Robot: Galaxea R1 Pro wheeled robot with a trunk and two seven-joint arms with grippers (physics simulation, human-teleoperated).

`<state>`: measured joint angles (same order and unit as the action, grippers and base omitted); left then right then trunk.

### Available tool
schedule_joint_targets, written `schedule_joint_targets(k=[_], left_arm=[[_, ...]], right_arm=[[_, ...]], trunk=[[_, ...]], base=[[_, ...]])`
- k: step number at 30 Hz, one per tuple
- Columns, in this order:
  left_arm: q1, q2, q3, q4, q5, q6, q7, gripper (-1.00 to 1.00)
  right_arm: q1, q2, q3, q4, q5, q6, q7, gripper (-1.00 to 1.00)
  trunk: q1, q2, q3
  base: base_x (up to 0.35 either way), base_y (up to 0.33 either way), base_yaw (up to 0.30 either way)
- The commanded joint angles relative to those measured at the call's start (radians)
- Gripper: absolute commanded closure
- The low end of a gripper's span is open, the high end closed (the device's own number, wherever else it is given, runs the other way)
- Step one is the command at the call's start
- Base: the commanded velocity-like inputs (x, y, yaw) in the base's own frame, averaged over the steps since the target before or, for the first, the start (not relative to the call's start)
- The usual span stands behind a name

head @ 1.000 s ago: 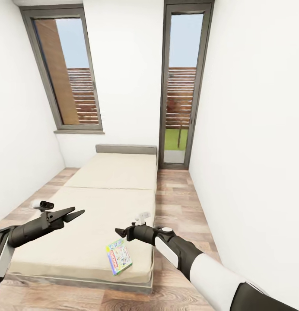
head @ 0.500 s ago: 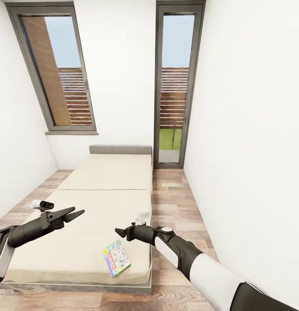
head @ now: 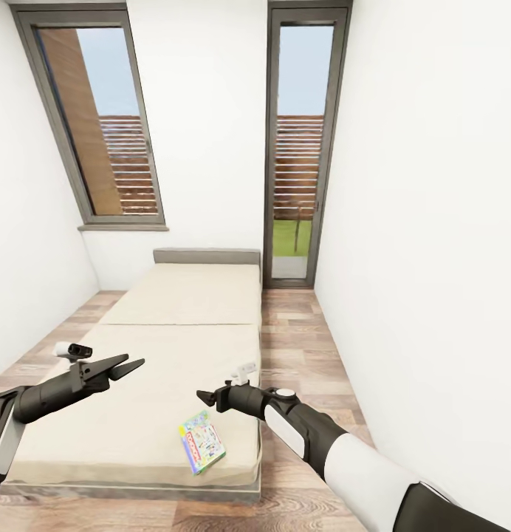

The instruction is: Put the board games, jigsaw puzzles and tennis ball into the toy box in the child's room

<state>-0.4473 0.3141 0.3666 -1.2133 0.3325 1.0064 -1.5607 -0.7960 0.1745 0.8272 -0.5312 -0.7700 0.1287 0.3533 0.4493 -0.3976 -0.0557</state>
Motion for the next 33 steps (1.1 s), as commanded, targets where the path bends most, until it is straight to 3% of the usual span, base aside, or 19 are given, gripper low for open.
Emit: schedule_joint_targets(k=[1,19,33], left_arm=[[-0.001,0.0,0.0,0.0,0.0,0.011,-0.004,-1.0],[-0.001,0.0,0.0,0.0,0.0,0.011,-0.004,-1.0],[-0.001,0.0,0.0,0.0,0.0,0.011,-0.004,-1.0]], right_arm=[[-0.002,0.0,0.003,0.0,-0.009,0.004,0.001,-1.0],[-0.002,0.0,0.003,0.0,-0.01,0.005,0.001,-1.0],[-0.001,0.0,0.003,0.0,-0.009,0.001,0.001,-1.0]], trunk=[[0.001,-0.002,-0.002],[0.001,-0.002,0.01],[0.001,-0.002,0.011]], base=[[0.0,0.17,-0.045],[0.0,0.248,-0.192],[0.0,0.027,-0.038]])
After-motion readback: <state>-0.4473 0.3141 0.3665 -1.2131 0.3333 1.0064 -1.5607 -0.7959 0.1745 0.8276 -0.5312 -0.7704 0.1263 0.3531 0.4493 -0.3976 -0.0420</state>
